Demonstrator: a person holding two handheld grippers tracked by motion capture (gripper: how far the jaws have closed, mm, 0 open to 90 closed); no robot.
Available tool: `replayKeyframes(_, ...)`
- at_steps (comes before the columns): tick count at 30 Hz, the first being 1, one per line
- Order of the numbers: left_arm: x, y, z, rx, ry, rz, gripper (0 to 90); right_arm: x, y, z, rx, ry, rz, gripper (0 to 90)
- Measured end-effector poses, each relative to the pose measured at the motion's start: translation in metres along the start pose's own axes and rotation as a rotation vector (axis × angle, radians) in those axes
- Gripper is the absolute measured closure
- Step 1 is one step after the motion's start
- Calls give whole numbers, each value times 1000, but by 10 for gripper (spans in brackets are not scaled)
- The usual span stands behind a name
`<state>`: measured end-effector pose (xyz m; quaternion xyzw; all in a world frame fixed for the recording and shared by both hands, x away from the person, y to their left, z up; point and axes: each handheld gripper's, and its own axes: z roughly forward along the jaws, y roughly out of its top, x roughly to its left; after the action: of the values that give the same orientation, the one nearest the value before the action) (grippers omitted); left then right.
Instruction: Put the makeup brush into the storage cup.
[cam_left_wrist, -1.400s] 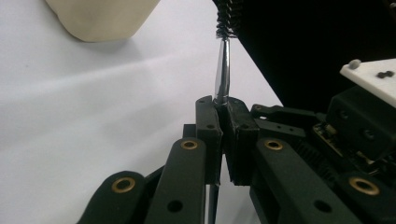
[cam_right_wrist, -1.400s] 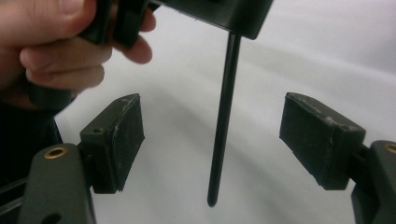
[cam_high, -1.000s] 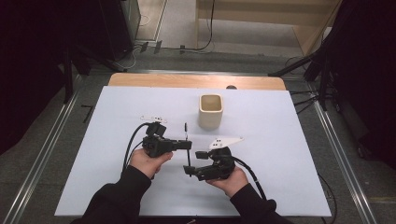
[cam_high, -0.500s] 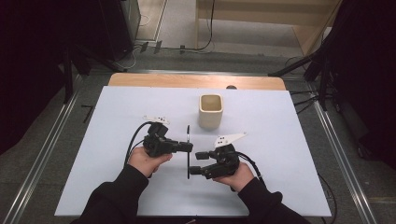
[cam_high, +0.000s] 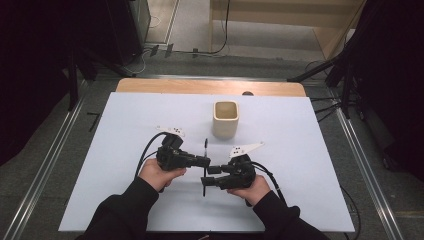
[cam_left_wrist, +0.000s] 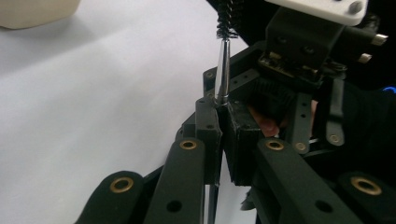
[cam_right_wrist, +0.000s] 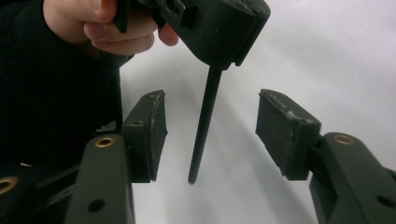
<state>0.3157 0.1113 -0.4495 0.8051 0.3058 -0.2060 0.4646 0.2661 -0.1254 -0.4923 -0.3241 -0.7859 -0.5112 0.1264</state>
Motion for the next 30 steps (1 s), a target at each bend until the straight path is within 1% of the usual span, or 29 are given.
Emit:
replayKeyframes(2,0,0,1,-2,-10,1,851,0,0,0,-10,6,15,481)
replayKeyframes(4,-1,0,2,-5,-7,-2,851,-1,0,0,-15,13,49,499)
replayKeyframes(5,0,0,3,-7,-13,-6,850,-1,0,0,-19,18,56,517)
replayKeyframes(6,0,-1,3,-12,-13,-11,851,-1,0,0,-26,13,53,530)
replayKeyframes(8,0,-1,4,-18,-18,-21,850,0,1,-1,-35,10,63,563)
replayKeyframes(10,1,-1,5,-16,-8,-28,850,0,1,-2,-52,2,75,611)
replayKeyframes(11,1,-1,5,-17,-11,-36,851,0,1,-2,-57,0,76,624)
replayKeyframes(13,2,-1,6,-26,-8,-42,850,-1,1,-2,-56,11,83,662)
replayKeyframes(16,2,-1,7,-38,-16,-49,851,-1,1,-2,-55,8,84,703)
replayKeyframes(17,1,-1,7,-41,-11,-48,850,-1,1,-2,-56,8,91,717)
replayKeyframes(22,1,-2,9,-40,-18,-42,850,-2,2,-4,-60,10,106,793)
replayKeyframes(26,0,-2,9,-43,-20,-38,850,-1,2,-3,-54,8,99,843)
replayKeyframes(30,-1,-2,8,-52,-21,-26,850,-2,3,-4,-53,16,101,855)
